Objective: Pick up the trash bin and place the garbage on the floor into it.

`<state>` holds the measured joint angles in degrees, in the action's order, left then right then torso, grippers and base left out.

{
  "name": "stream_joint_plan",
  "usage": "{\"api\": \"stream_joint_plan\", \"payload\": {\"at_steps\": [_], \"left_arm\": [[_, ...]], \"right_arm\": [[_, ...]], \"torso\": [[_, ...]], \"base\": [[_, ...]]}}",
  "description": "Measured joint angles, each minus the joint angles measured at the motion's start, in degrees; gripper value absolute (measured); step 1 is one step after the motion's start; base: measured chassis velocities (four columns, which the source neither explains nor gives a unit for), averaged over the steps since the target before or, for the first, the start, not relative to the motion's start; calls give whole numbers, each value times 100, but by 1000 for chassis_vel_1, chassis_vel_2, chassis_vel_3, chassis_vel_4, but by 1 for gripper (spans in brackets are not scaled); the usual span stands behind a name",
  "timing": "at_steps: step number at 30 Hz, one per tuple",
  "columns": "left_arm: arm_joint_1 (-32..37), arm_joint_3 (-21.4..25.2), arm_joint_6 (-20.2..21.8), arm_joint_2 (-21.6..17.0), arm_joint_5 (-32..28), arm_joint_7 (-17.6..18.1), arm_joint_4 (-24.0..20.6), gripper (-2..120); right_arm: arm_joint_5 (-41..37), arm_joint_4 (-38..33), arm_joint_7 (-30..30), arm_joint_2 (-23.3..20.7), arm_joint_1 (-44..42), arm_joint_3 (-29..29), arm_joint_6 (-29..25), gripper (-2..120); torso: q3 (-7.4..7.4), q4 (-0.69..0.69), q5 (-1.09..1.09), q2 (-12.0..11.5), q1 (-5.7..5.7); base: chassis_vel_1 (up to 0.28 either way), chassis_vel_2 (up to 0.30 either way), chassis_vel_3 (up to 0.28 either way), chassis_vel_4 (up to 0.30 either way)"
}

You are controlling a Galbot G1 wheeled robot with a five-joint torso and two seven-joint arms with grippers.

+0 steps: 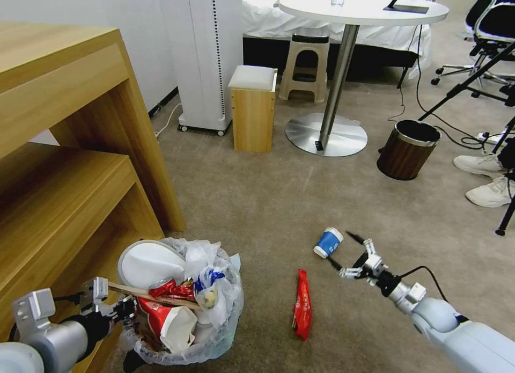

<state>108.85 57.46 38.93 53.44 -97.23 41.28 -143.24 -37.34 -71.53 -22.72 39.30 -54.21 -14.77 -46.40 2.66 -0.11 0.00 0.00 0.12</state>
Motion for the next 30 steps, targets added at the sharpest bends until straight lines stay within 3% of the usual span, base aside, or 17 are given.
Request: {"api": "stream_joint_plan", "payload": {"at_steps": [4, 15, 30], "left_arm": [[-29, -17, -8, 6, -12, 6, 0, 0], [-26, -40, -27, 56, -4, 26, 0, 0], [15, -21, -34, 100, -4, 59, 0, 0]], "right_arm": [[-278, 76, -65, 10, 169, -410, -1, 100], [-755, 399, -1062, 121, 472, -1164, -2, 100], [-905, 761, -738, 349, 774, -2197, -3, 100]], "torso": [[0, 2, 0, 0, 0], [0, 1, 0, 0, 0], [0, 0, 1, 0, 0]], "base": [[0, 0, 0, 0], [0, 0, 0, 0], [0, 0, 0, 0]]}}
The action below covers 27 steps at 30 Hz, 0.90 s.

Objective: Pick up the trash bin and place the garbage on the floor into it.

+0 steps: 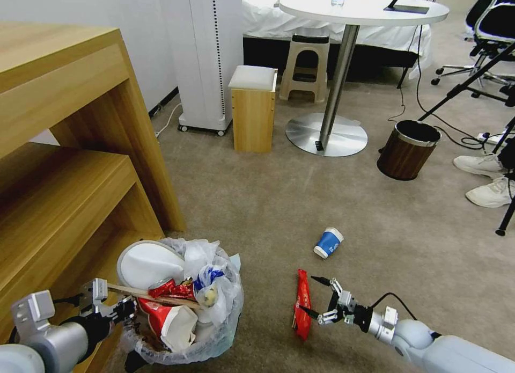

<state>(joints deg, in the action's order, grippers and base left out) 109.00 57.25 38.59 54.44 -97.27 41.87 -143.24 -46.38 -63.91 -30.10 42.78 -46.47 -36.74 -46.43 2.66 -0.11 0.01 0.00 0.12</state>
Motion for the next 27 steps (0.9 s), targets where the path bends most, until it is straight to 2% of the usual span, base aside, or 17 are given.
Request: {"api": "stream_joint_plan", "payload": {"at_steps": [6, 27], "left_arm": [[1, -5, -4, 4, -2, 5, 0, 0], [7, -21, -21, -88, -29, 12, 0, 0]], "right_arm": [[237, 222, 590, 193, 9, -176, 0, 100], [170, 713, 1022, 464, -321, -106, 1, 100]], "torso": [[0, 1, 1, 0, 0], [0, 1, -1, 0, 0]], "base": [[0, 0, 0, 0], [0, 0, 0, 0]]}}
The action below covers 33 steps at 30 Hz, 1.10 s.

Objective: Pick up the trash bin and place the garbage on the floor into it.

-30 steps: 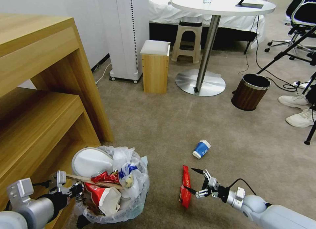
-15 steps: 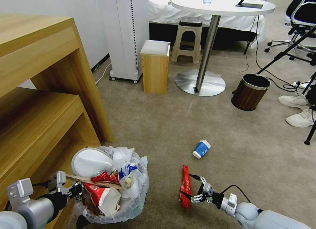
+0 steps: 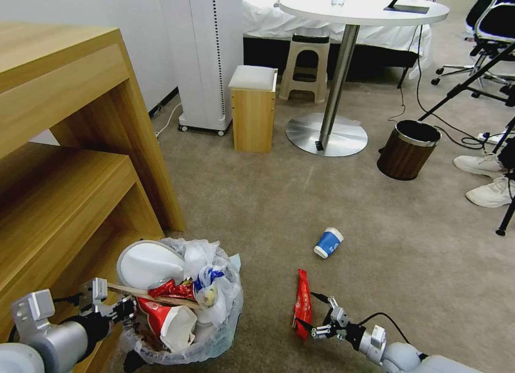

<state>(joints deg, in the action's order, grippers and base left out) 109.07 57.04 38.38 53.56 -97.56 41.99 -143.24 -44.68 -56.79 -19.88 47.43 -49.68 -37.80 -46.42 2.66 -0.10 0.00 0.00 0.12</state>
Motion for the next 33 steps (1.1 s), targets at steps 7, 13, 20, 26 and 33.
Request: {"api": "stream_joint_plan", "payload": {"at_steps": [7, 13, 20, 26, 33], "left_arm": [[-3, -26, -2, -55, -12, 1, 0, 0], [-19, -51, -5, -101, -39, 0, 0, 0], [-33, -92, -5, -161, -52, -6, 0, 0], [-61, -98, -8, -203, -98, -14, 0, 0], [-57, -101, -16, -198, -122, -21, 0, 0]], "right_arm": [[34, 77, 295, 22, -94, 101, 5, 100], [166, 127, 472, 63, -197, 190, 12, 100], [249, 114, 683, 141, -246, 221, 36, 98], [266, 41, 725, 152, -273, 192, 79, 97], [277, 188, 713, 230, -234, 112, 79, 96]], "torso": [[0, 1, 0, 0, 0], [0, 0, -1, 0, 0], [0, 0, 0, 0, 0], [0, 1, 1, 0, 0], [0, 1, 2, 0, 0]], "base": [[0, 0, 0, 0], [0, 0, 0, 0], [0, 0, 0, 0], [0, 0, 0, 0], [0, 0, 0, 0]]}}
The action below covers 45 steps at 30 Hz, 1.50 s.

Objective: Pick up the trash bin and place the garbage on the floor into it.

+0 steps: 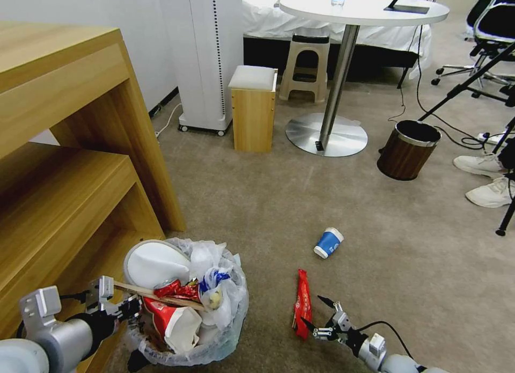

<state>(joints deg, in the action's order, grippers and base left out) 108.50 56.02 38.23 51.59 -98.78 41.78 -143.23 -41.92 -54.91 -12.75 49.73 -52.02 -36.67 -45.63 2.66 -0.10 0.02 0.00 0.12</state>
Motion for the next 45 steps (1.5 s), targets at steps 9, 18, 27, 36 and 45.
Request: {"api": "stream_joint_plan", "payload": {"at_steps": [9, 18, 27, 36, 45], "left_arm": [[47, 23, -4, 28, -31, 17, 0, 0], [57, 11, -13, 21, -47, 39, 0, 0], [85, 39, -21, 42, -108, 73, 0, 0], [80, 30, -43, 42, -150, 85, 0, 0], [86, 30, -50, 49, -150, 86, 0, 0]], "right_arm": [[11, 305, -12, 180, -22, -51, 12, 94], [-108, 445, 2, 267, 99, -198, 133, 91], [-326, 538, 161, 328, 364, -530, 365, 90], [-510, 662, 396, 532, 636, -808, 548, 86], [-540, 539, 641, 632, 830, -957, 601, 80]], "torso": [[0, 0, -2, 0, 0], [0, 0, -2, 0, 0], [0, 0, -1, 0, 0], [0, -1, -1, 0, 0], [0, 1, -1, 0, 0]], "base": [[0, 0, 0, 0], [0, 0, 0, 0], [0, 0, 0, 0], [0, 0, 0, 0], [0, 0, 0, 0]]}}
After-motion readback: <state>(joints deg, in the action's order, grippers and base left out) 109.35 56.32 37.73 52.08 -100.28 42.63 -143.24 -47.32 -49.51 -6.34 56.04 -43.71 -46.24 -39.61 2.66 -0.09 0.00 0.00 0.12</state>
